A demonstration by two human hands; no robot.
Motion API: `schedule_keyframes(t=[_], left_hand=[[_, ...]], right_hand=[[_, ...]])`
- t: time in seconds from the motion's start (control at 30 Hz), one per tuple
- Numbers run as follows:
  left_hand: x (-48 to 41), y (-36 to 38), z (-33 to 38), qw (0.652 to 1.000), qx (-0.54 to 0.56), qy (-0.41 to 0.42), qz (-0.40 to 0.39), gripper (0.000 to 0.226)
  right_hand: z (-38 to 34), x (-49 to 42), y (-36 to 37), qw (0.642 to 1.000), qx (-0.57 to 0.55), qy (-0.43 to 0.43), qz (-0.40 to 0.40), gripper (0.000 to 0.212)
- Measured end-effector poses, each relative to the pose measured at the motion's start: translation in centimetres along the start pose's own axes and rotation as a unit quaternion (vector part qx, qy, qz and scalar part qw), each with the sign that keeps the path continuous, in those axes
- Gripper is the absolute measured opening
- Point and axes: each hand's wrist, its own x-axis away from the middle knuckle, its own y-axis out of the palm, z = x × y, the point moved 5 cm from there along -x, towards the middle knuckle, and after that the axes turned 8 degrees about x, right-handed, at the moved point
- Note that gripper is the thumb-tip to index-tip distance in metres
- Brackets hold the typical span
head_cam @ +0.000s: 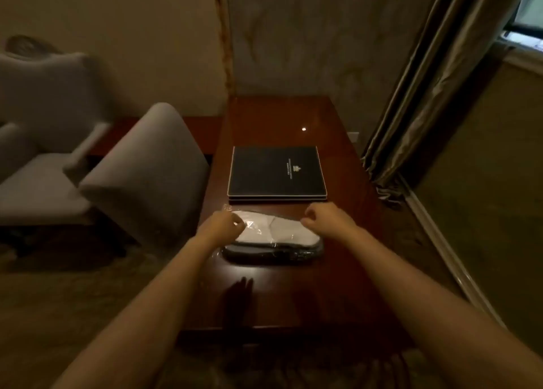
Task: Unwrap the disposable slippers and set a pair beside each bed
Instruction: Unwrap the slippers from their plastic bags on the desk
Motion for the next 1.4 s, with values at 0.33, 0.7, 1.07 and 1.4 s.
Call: schedule_keyframes(t=[0.33,0.7,1.07,1.4], left_hand=[[2.0,5.9,-3.7,0.999,-0.001,0.017,-0.044,0.025],[-3.0,5.9,-0.7,0.992,-0.027,0.125,0.012,0.056],[-8.7,9.7,0.8,0.963,-0.171,0.147,-0.146,0.111],[-11.2,11.5,1.0,0.943,-0.265,0.096,-0.174,0.124]], right_hand=[[0.7,4.5,7.2,0.993,-0.046,0.104,0.022,0.028],[3.2,3.5,6.6,0.963,-0.069,0.201,0.163,0.03],[5.7,-2.9,8.6,0.99,-0.048,0.122,0.048,0.039],[6.5,-4.0,10.2,0.984,-0.088,0.069,0.137,0.016]])
